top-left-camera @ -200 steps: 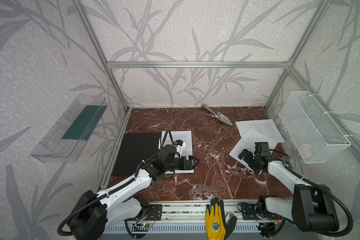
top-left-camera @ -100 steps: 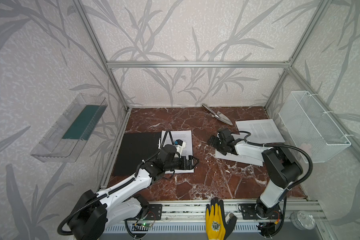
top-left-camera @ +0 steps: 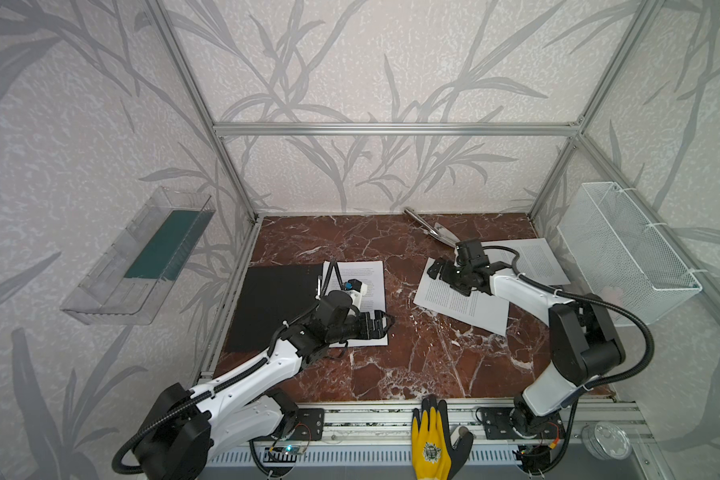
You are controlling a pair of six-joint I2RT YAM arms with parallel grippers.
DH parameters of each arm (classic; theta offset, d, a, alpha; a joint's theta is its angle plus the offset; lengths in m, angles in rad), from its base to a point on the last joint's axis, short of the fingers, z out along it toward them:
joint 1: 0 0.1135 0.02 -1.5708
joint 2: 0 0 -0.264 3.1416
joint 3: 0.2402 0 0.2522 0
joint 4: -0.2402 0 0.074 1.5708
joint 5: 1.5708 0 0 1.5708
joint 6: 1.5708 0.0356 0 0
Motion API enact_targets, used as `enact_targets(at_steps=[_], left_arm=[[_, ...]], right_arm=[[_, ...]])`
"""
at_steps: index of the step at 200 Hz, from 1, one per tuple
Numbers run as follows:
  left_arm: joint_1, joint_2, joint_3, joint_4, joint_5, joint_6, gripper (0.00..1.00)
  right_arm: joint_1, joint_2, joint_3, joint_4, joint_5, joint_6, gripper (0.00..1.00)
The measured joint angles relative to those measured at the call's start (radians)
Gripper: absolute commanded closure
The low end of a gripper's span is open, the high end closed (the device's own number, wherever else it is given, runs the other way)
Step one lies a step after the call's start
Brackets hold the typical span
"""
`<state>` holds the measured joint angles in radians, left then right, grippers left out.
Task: Put the files into the folder
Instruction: 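Drag the right-held sheet toward the folder while the left gripper reaches toward it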
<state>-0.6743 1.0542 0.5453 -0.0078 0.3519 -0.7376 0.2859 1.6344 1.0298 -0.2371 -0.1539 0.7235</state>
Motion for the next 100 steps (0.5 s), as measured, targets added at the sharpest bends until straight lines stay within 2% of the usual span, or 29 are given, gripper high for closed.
enact_targets(at_steps=[28,49,100], left_arm=[[-0.015,0.035,0.004,0.024,0.019,-0.013,0.01],[-0.045,0.109,0.014,0.050,0.032,-0.038,0.01],[-0.122,0.314,0.093,0.164,0.046,-0.143,0.05]], right_arm=[[-0.173,-0.073,-0.126,-0.034,0.003,-0.068,0.01],[-0.253,-0.077,-0.196,-0.062,0.002,-0.104,0.01],[-0.274,-0.086,-0.243,-0.056,-0.022,-0.134,0.01]])
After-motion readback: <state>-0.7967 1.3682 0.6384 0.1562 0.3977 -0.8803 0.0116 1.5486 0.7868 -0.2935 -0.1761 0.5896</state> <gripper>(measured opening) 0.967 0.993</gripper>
